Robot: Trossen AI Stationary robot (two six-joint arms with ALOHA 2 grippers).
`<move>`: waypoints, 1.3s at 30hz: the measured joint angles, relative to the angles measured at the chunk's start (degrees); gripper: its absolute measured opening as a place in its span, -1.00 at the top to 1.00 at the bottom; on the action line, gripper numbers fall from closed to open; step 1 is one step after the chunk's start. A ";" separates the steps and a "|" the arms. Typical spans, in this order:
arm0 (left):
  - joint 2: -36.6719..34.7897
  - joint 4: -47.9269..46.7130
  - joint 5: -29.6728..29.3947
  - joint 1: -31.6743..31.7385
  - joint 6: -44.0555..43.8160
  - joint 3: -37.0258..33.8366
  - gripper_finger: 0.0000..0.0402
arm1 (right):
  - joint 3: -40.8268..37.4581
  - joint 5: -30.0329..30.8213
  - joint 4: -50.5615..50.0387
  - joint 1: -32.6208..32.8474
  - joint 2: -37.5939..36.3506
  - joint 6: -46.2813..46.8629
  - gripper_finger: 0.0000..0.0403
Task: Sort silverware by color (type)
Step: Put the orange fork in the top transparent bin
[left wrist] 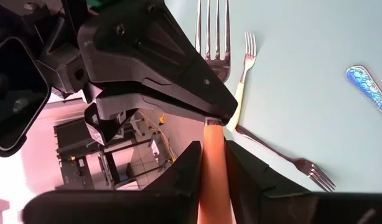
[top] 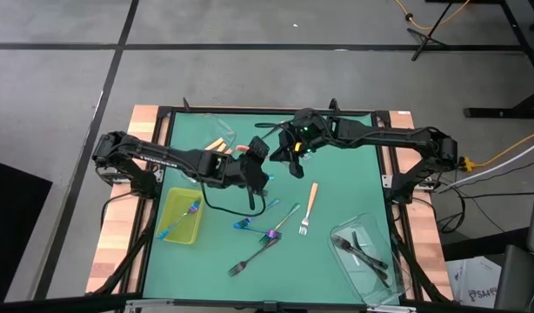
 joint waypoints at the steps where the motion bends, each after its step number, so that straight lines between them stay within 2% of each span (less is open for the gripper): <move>1: 0.00 0.02 0.16 0.11 0.01 0.00 0.74 | 0.00 0.04 0.00 0.00 0.00 -0.01 0.98; 9: 0.00 0.60 0.84 0.40 -0.27 0.00 0.61 | 0.01 0.25 0.13 0.02 0.00 -0.25 0.99; 16: 0.00 0.48 0.65 0.09 -0.31 0.00 0.60 | 0.00 3.63 -0.21 0.04 0.00 -0.25 1.00; 26: 0.00 0.45 0.32 -1.86 -1.22 0.00 0.59 | 0.02 14.52 -1.38 -0.08 0.04 -0.26 1.00; 34: -1.26 -2.58 -1.17 -3.56 -13.11 0.03 0.59 | 0.01 15.62 -3.02 -1.33 0.07 -1.31 1.00; 39: -5.56 -12.79 -0.50 -4.08 -26.63 0.04 0.59 | 0.00 15.53 -3.25 -3.06 0.07 -1.34 1.00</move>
